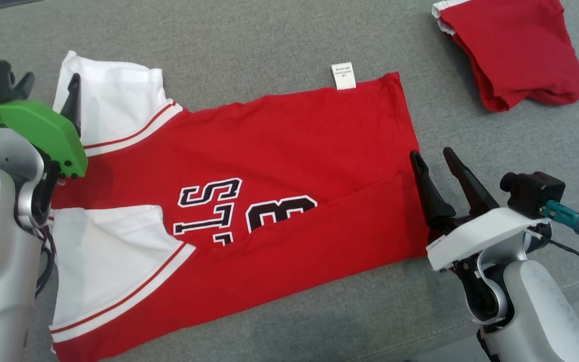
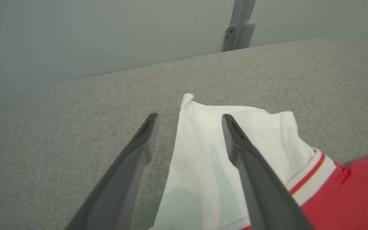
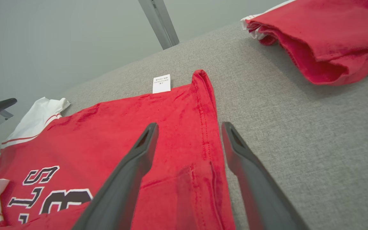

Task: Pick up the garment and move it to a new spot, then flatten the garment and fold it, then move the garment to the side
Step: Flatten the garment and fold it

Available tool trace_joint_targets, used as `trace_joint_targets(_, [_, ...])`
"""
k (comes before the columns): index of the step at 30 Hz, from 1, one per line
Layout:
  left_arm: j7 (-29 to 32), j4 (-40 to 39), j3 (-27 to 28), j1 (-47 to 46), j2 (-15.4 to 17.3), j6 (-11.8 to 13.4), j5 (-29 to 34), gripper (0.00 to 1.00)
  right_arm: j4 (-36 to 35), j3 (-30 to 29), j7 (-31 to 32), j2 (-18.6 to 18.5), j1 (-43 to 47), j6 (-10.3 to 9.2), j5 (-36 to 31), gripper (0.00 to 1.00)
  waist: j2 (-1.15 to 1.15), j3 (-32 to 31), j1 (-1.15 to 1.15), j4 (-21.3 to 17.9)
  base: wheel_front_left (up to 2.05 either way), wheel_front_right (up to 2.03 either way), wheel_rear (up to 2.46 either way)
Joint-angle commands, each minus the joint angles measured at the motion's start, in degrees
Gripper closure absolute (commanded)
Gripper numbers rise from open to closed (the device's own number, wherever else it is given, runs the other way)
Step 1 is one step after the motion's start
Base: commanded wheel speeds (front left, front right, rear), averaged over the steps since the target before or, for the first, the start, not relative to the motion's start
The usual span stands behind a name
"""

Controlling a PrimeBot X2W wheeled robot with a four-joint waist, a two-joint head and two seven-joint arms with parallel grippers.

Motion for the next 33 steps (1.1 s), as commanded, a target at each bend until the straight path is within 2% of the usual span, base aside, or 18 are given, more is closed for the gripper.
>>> trace_joint_targets(1, [-0.4,1.8,-0.1,-2.3,0.4,0.4,0.8,0.0,0.1,0.4,-0.5,-0.2,-1.4,0.02,0.3,0.0,0.0,2.8,0.0,-1.2,0.0,0.0,0.0])
trace_joint_targets(14, [-1.3,16.1,-2.3,-12.4,1.3,0.5,3.6,0.0,0.2,2.7,-1.6,-0.9,-5.2,0.02,0.5,0.0,0.0,6.4,0.0,-2.8,0.0,0.0,0.0])
trace_joint_targets(15, [-1.6,16.8,-2.4,-12.7,1.2,0.6,3.7,0.07,0.1,2.7,-1.6,-0.9,-5.3,0.02,0.5,0.0,0.0,6.4,0.0,-2.9,0.0,0.0,0.0])
trace_joint_targets(16, [-1.9,17.6,-2.4,-12.9,1.1,0.6,3.6,0.31,0.1,2.7,-1.7,-1.0,-5.3,0.02,0.6,0.0,0.0,6.5,0.0,-3.0,0.0,0.0,0.0])
trace_joint_targets(17, [-2.2,18.3,-2.5,-13.1,1.0,0.5,3.5,0.58,0.1,2.6,-1.8,-1.1,-5.4,0.02,0.6,0.0,0.0,6.5,0.0,-3.0,0.0,0.0,0.0])
trace_joint_targets(18, [-2.7,18.9,-2.6,-13.3,0.8,0.4,3.5,1.0,0.1,2.5,-1.9,-1.2,-5.5,0.02,0.6,0.0,0.0,6.4,0.0,-3.0,0.0,0.0,0.0])
trace_joint_targets(23, [-5.3,20.4,-3.1,-13.9,0.2,-1.1,2.9,1.0,0.0,1.8,-1.0,-3.2,-6.9,0.02,-0.5,0.0,0.0,5.4,0.0,-2.2,0.0,0.0,0.0])
trace_joint_targets(30, [-9.7,19.4,-3.6,-13.2,-1.4,-2.7,1.6,1.0,3.0,3.6,6.1,-10.6,-13.2,0.01,-4.4,0.0,0.0,2.7,0.0,0.9,0.0,0.0,0.0])
trace_joint_targets(33, [-11.2,18.0,-4.1,-12.0,-2.3,-3.3,0.9,1.0,5.8,4.9,9.0,-13.0,-16.2,0.01,-3.9,0.0,0.0,1.9,0.0,2.7,0.0,0.0,0.0])
